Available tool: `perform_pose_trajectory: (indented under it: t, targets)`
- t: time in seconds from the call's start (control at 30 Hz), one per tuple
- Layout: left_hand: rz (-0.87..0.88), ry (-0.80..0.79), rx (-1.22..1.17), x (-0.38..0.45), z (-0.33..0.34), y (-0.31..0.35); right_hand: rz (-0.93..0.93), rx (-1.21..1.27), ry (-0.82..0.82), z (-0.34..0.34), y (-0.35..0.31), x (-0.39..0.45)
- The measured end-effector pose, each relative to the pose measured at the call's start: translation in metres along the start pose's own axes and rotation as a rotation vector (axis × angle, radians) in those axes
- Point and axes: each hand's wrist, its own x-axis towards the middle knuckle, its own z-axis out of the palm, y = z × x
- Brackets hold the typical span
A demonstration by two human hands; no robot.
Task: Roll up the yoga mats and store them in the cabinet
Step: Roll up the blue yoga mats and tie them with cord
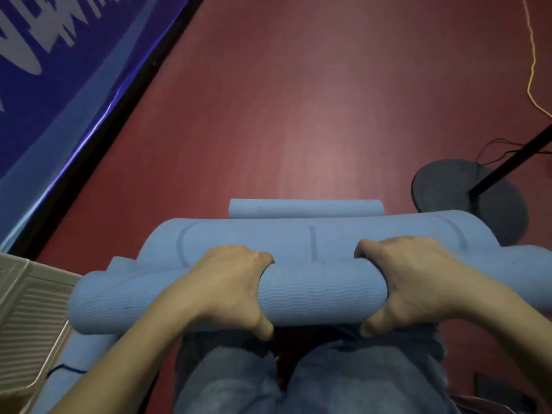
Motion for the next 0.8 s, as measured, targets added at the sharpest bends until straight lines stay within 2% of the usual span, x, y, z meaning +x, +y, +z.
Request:
perform_pose_trajectory:
  t: [0.23,0.33,0.5,0.63,0.7,0.8]
  targets:
    - [0.049,-0.044,-0.154,0.023,-0.003,-0.015,-0.014,0.203,-0.192,-0.022,0.013,0.033]
    - [0.120,0.067,-0.131,0.021,0.004,-0.015,-0.026,0.261,-0.225,-0.023,0.019,0.039]
    - [0.075,0.220,-0.128,0.006,0.001,-0.007,-0.027,0.277,-0.204,-0.017,0.025,0.038]
    - [0.070,0.359,0.114,-0.002,0.012,0.015,-0.013,0.319,-0.224,-0.022,0.026,0.039]
    - [0.076,0.361,0.203,-0.001,0.024,0.019,-0.022,0.296,-0.164,-0.018,0.022,0.035]
    - [0.031,0.318,0.260,0.003,0.026,0.016,-0.046,0.322,0.013,-0.010,0.017,0.026]
